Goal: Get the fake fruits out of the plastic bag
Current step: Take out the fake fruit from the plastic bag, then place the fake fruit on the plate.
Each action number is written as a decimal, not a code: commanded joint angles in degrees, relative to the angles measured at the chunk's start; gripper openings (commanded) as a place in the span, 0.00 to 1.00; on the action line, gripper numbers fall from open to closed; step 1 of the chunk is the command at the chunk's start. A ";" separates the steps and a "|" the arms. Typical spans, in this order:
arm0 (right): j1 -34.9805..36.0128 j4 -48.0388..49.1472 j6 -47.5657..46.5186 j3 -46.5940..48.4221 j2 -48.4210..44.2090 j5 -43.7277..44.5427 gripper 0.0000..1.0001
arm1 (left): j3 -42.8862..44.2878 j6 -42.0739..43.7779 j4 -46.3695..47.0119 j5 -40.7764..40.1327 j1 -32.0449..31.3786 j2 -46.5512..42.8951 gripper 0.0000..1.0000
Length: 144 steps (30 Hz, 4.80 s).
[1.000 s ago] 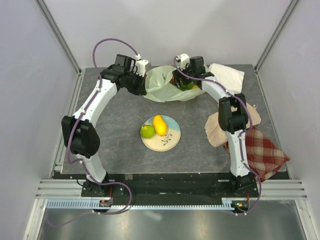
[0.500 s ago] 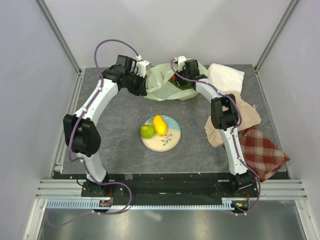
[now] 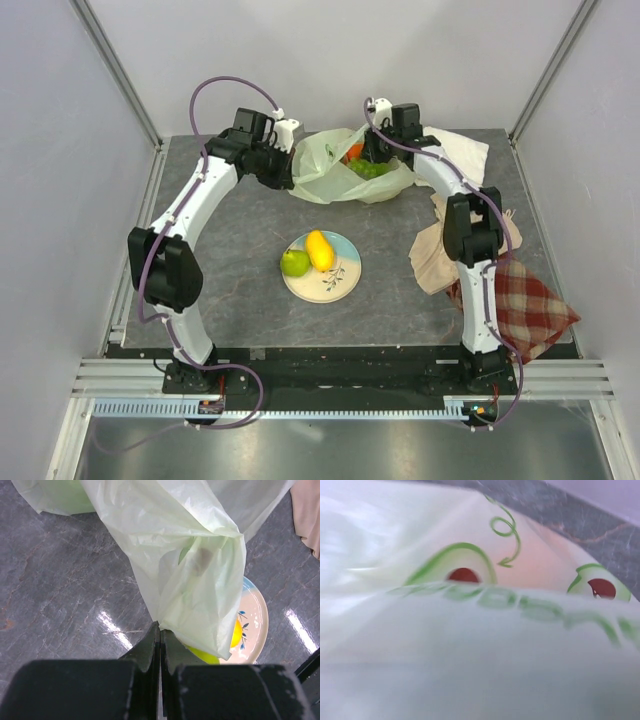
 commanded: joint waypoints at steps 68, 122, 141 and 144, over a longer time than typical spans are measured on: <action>7.28 -1.87 30.57 -47.39 -34.24 -19.82 0.00 | 4.63 -1.50 1.77 -2.90 -1.21 -6.00 0.02; 17.64 -12.32 -7.31 -49.41 -34.67 -23.17 0.00 | -0.91 0.52 1.60 -3.70 -2.70 -9.52 0.02; 20.55 -8.54 -7.92 -48.98 -33.77 -15.17 0.35 | -1.88 0.61 1.60 -3.34 -2.79 -10.31 0.02; 20.55 -10.47 -6.70 -46.97 -37.02 -15.08 0.63 | -2.14 0.70 1.60 -3.17 -2.79 -10.48 0.02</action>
